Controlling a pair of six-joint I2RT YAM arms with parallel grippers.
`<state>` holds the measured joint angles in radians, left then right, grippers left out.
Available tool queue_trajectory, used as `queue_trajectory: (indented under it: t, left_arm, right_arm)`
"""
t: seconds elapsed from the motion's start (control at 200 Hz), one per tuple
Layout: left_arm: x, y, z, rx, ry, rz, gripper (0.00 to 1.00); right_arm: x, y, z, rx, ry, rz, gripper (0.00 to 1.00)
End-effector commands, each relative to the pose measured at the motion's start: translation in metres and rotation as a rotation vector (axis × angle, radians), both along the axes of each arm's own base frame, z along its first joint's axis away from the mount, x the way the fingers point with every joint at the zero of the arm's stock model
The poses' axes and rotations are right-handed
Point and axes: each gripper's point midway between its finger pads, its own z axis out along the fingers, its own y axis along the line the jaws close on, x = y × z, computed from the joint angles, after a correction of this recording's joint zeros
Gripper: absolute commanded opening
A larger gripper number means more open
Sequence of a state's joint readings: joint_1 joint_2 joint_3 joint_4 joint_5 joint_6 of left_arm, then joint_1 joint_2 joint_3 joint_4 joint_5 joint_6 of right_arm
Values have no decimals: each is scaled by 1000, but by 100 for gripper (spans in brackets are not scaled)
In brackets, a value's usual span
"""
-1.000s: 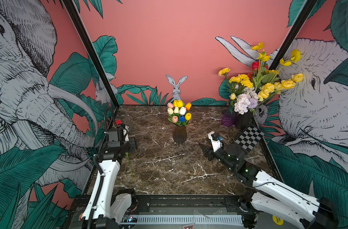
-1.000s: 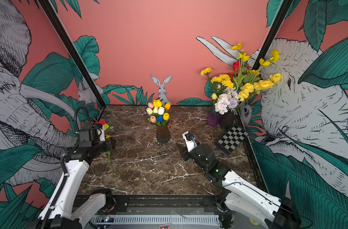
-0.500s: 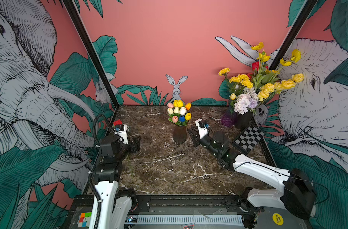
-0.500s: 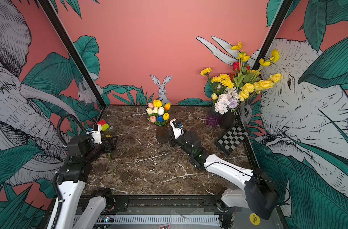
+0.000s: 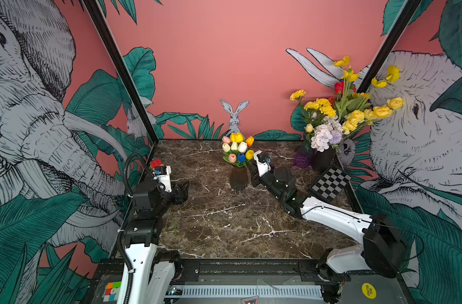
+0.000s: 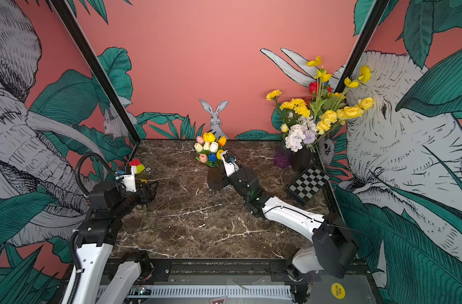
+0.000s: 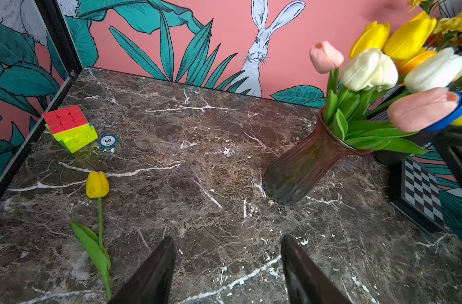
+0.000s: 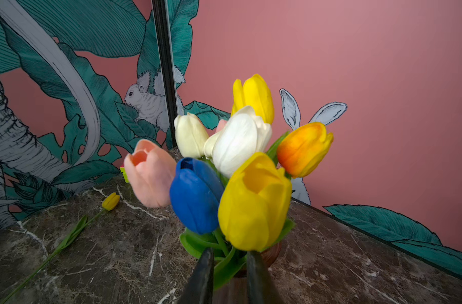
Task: Pick out yellow flowers from the vase
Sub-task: Pick up the flower from the vase.
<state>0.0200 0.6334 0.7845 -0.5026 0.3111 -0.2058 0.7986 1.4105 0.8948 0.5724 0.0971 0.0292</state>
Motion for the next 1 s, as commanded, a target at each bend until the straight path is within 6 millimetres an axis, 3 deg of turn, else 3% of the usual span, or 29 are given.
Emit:
queue_trajectory:
  t: [0.0, 0.575, 0.995]
  left_arm:
    - [-1, -2, 3, -6, -18, -10, 65]
    - [-1, -3, 4, -6, -22, -18, 66]
    - [-2, -4, 5, -5, -29, -25, 67]
  right_arm:
    - [7, 3, 19, 36, -56, -20, 21]
    - [37, 8, 0, 36, -20, -102, 19]
    - [35, 5, 10, 75, -10, -91, 2]
